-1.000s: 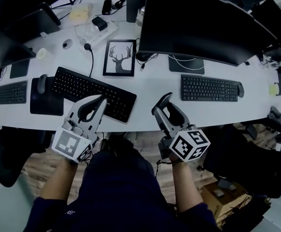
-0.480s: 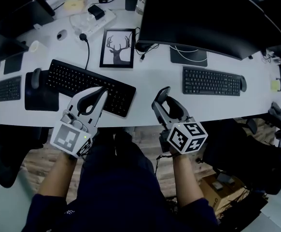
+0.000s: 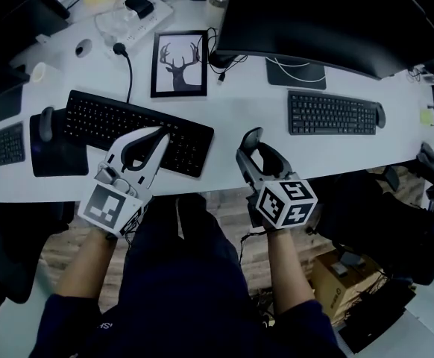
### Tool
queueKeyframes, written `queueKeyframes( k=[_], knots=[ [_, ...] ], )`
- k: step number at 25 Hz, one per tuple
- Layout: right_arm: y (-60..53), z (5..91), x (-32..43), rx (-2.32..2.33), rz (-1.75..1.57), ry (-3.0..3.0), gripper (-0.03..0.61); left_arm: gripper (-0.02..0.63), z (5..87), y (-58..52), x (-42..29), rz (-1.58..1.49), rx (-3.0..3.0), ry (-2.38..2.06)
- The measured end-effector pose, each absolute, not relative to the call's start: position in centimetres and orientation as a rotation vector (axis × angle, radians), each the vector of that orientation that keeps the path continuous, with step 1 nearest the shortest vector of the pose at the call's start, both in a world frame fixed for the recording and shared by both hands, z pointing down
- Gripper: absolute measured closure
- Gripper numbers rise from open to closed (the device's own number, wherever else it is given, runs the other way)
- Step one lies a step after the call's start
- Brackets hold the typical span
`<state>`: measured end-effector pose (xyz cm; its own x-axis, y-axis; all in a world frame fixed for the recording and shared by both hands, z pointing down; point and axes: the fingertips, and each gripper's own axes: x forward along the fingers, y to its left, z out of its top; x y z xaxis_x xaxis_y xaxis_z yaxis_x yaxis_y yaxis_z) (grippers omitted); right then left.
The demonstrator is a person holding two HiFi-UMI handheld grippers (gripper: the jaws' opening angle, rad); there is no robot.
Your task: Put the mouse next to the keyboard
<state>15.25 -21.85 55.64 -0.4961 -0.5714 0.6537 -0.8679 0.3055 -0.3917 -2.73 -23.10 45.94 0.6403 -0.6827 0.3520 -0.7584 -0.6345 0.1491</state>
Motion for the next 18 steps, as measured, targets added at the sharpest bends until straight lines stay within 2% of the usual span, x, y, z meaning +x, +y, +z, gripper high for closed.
queueKeyframes(
  k=[18],
  knots=[
    [-21.4, 60.1, 13.7, 1.280, 0.924, -2.003, 0.341, 0.574, 48.9, -23.8, -5.3, 0.376, 2.566, -1.061]
  ],
)
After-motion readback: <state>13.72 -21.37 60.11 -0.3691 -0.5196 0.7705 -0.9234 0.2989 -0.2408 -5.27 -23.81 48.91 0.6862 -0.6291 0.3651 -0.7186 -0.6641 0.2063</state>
